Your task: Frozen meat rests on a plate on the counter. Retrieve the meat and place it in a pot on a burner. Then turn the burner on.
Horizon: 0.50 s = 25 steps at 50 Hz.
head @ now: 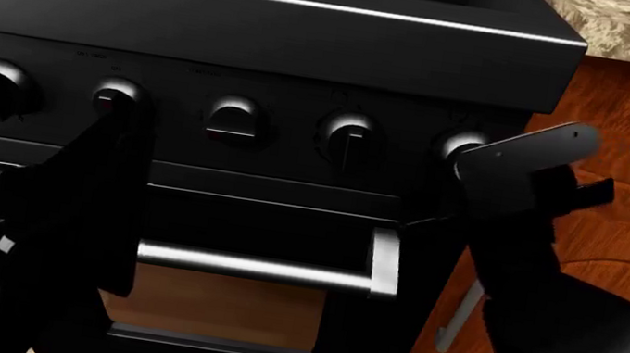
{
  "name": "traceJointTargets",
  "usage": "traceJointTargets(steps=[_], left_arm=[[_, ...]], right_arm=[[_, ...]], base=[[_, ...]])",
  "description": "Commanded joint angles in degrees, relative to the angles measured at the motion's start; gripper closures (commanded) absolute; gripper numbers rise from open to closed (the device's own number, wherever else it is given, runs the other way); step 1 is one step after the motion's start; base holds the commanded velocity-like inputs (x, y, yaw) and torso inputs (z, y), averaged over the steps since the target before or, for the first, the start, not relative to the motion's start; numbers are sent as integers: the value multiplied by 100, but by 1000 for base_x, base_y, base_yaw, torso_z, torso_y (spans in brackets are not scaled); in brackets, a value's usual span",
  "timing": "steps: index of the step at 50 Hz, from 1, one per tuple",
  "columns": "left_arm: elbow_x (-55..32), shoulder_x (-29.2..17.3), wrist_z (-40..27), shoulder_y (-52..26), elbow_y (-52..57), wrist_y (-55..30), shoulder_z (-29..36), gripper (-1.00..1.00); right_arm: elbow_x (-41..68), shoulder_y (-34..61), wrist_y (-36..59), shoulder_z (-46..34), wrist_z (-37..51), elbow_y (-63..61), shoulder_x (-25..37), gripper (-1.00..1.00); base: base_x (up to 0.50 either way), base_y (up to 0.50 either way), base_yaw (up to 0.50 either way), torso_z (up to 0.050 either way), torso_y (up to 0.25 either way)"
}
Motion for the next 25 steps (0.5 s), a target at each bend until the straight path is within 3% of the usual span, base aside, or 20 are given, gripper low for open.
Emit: traceJointTargets(steps=[1,22,23,25], left_arm=[[-4,1,-13,47,43,17,2,-100],[-35,-11,-15,51,56,36,3,-100],[-42,-13,-17,49,55,36,2,-100],[-59,-16,-18,44,51,35,3,-100]], right_arm=[[-374,608,23,-79,-320,-176,44,100],[-376,808,229,-186,-347,-327,77,100],[-292,799,276,-136,-316,-352,60,-100],[-143,788,363,-46,-257,-417,44,-100]], base=[[0,0,6,0,0],[4,2,5,2,1],[0,0,5,0,12],[0,0,0,0,0]])
